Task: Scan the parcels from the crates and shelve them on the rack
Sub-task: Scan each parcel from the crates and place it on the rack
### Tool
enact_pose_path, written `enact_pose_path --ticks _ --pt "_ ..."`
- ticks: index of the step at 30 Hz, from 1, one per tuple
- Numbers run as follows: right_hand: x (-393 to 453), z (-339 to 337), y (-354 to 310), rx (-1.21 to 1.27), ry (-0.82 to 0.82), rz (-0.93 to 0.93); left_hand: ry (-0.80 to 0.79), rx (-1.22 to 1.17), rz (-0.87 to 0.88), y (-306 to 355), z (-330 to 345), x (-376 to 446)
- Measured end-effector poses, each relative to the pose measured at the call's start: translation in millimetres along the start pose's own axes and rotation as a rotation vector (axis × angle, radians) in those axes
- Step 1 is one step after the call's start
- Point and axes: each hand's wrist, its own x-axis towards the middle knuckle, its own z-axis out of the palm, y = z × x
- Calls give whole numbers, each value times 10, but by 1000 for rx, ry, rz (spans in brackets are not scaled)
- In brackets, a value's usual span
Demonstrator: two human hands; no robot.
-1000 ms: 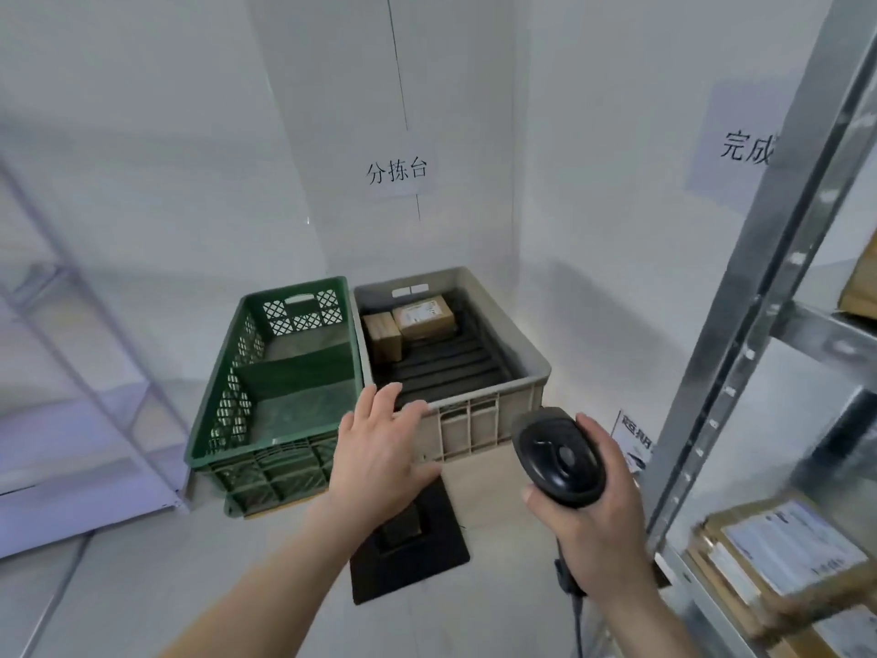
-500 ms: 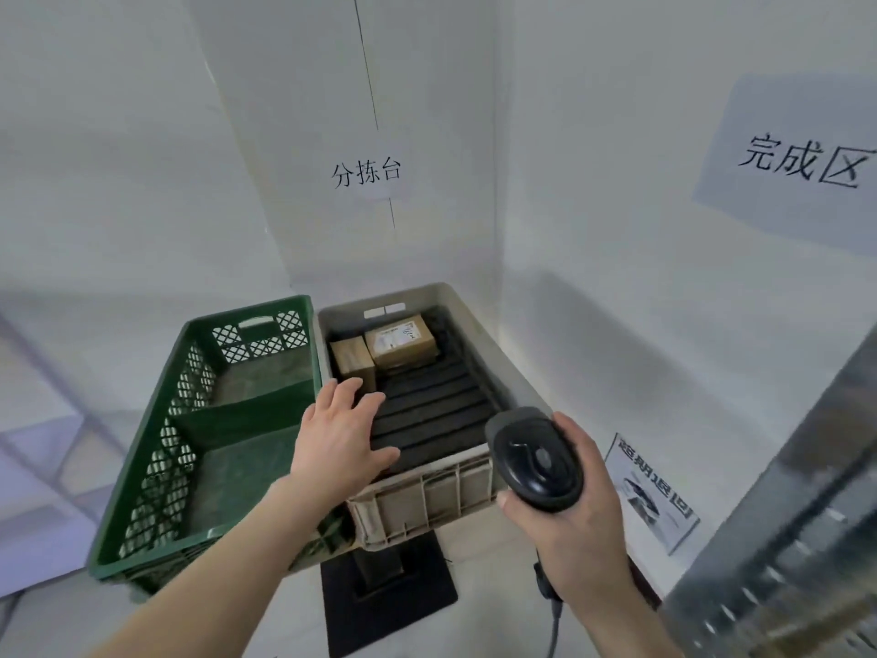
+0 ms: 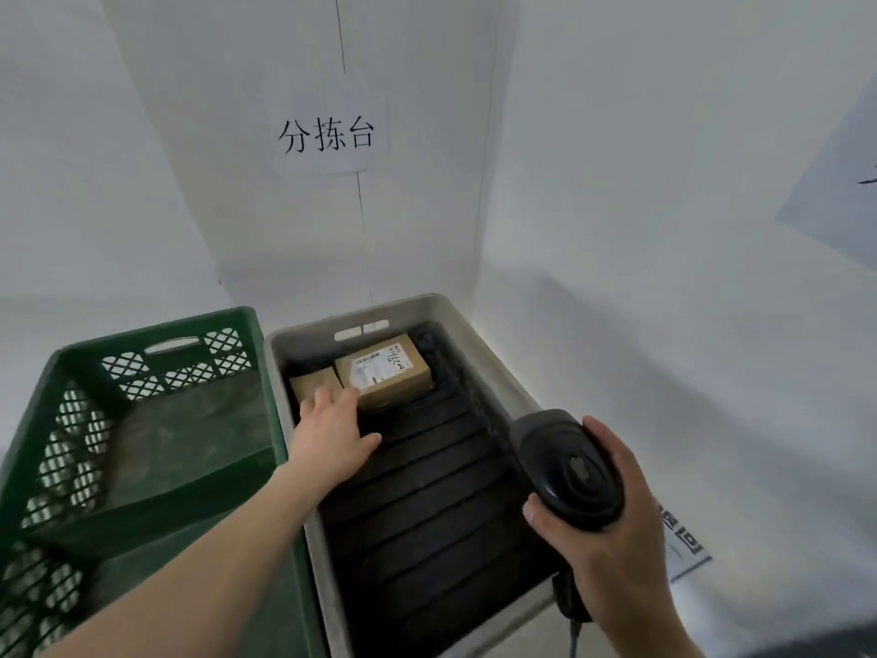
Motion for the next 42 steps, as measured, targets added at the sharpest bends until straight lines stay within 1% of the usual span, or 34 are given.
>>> enact_pose_path --ticks 4,7,10,14,18,23,27,30,32,34,38,40,42 --pt "221 250 61 -22 30 13 -95 13 -76 -129 129 504" --pt "389 381 77 -50 29 10 -132 6 -132 -201 240 817" --pt "523 460 135 -71 34 20 -146 -16 -169 -255 361 1055" --pt "626 515 244 -59 18 67 -221 -13 -254 -323 563 1261" --pt "723 543 302 -71 22 55 -212 8 -307 -413 765 1411" --pt "780 539 322 -17 37 58 -197 -4 -352 -341 807 1473" --pt "769 509 313 -2 56 75 -186 -53 -383 -192 770 1350" --pt "753 460 335 23 46 99 -228 -94 -402 -65 749 1164" --pt "743 430 325 31 36 103 -269 -175 -404 5 785 1026" --pt "722 392 317 35 21 98 -320 -243 -347 74 822 884" --pt "656 300 327 59 16 78 -473 -307 -34 239 896 622" --pt "615 240 347 80 26 80 -563 -275 115 324 935 545" --pt "573 169 375 98 34 93 -644 -254 216 392 1006 505"
